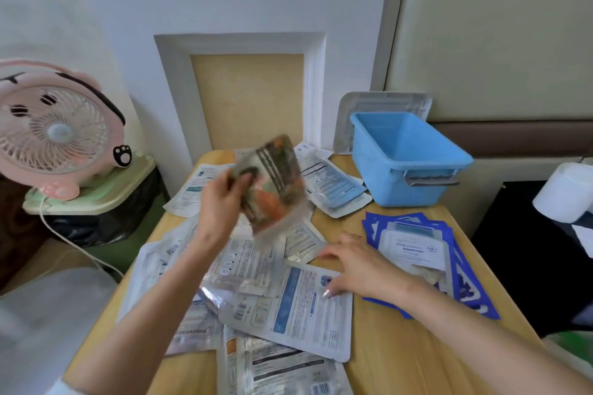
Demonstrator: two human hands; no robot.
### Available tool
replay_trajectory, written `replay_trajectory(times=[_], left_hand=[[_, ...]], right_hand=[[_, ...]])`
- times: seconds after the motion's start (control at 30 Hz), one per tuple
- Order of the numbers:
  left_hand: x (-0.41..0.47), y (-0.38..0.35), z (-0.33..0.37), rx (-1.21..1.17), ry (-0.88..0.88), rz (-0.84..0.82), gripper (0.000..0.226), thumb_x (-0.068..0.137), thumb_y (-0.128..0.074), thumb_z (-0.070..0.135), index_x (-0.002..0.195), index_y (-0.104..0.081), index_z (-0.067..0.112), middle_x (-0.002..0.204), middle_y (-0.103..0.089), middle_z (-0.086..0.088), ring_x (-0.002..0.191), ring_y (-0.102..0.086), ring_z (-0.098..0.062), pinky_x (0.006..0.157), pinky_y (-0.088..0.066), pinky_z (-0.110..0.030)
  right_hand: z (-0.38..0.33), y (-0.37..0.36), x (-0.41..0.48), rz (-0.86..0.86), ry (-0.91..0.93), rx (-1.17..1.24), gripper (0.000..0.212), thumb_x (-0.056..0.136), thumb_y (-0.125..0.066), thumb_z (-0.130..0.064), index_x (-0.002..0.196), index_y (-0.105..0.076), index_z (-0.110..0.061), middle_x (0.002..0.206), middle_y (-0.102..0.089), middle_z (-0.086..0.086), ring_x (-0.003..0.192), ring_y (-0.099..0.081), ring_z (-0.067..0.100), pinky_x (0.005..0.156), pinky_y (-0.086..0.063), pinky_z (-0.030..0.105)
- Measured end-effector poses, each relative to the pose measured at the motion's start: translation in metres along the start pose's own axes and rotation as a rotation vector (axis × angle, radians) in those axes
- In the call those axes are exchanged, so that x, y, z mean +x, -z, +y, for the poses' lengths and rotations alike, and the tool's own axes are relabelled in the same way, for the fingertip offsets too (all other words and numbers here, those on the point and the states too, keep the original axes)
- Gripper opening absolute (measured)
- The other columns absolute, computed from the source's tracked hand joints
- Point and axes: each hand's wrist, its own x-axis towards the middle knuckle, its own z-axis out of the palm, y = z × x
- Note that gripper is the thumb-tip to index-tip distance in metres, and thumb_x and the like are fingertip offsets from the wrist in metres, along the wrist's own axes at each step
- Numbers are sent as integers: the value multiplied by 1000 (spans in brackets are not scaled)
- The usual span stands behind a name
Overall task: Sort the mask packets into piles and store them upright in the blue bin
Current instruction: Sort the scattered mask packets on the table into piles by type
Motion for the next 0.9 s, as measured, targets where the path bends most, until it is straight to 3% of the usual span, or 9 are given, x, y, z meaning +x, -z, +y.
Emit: replay_trajectory(times=[0.07, 0.13, 0.23, 0.33, 0.47, 0.57, 0.7, 0.8, 0.9], left_hand=[[8, 0, 1, -195, 104, 13, 19, 94, -52, 11, 80, -61, 19, 71, -64, -4, 64, -60, -18, 64, -50, -35], [9, -15, -4, -72, 128, -79, 18, 95, -49, 11, 84, -62, 16, 78, -67, -14, 72, -62, -29, 68, -49, -41], [5, -43, -18, 202, 107, -125, 19, 94, -50, 12, 103, -65, 4, 92, -68, -13, 87, -63, -29, 68, -38, -26], [1, -59, -31, 444, 146, -358, 30, 91, -57, 15, 118, -57, 2, 112, -64, -17, 103, -59, -30, 64, -30, -17], [2, -39, -32, 338, 81, -411, 75, 81, -67, 34, 142, -28, 11, 139, -42, -10, 124, -44, -22, 102, -41, -35], [3, 1, -32, 467, -31, -577, 85, 74, -67, 45, 143, -28, 15, 144, -37, -6, 131, -37, -20, 111, -32, -38], [-6, 35, -49, 1132, 22, -1012, 113, 67, -61, 66, 150, -1, 19, 158, -3, -2, 145, -5, -24, 118, -2, -45], [-12, 34, -51, 1189, 34, -1183, 128, 58, -58, 71, 146, 20, 21, 155, 24, -2, 142, 23, -24, 108, 18, -45], [-17, 33, -42, 1096, 15, -1156, 132, 50, -56, 73, 148, 16, 22, 156, 18, 3, 144, 18, -19, 111, 16, -43]], right_hand=[[-3, -1, 6, -24, -49, 21, 65, 68, -81, -34, 123, -51, -20, 122, -48, 0, 114, -49, 18, 93, -46, 34], [-7, -1, 10, -70, -117, 68, 58, 69, -82, -27, 117, -50, -18, 116, -53, 1, 105, -56, 19, 89, -50, 36], [-8, -3, 12, -80, -143, 119, 55, 69, -82, -20, 117, -54, -15, 117, -61, 2, 105, -59, 19, 90, -50, 34], [-2, -3, 13, -43, -119, 231, 57, 65, -84, -17, 117, -60, -17, 114, -65, -2, 104, -60, 16, 89, -50, 30], [2, 27, -2, -183, -121, 419, 18, 78, -74, -12, 92, -63, -13, 85, -63, 0, 71, -59, 11, 51, -46, 16], [0, 71, -24, -288, 10, 678, 27, 79, -70, -7, 101, -62, -20, 75, -65, 7, 66, -63, 21, 40, -46, 20], [-1, 106, -32, -331, 232, 1172, 20, 64, -78, -19, 83, -76, -14, 76, -74, 7, 68, -72, 20, 52, -56, 26], [0, 97, -6, -248, 166, 1677, 25, 68, -66, -22, 83, -70, -2, 99, -72, 19, 89, -71, 31, 65, -60, 37], [10, 58, 36, -106, -112, 1834, 26, 81, -54, -4, 105, -60, 5, 114, -66, 20, 103, -66, 33, 80, -57, 45]])
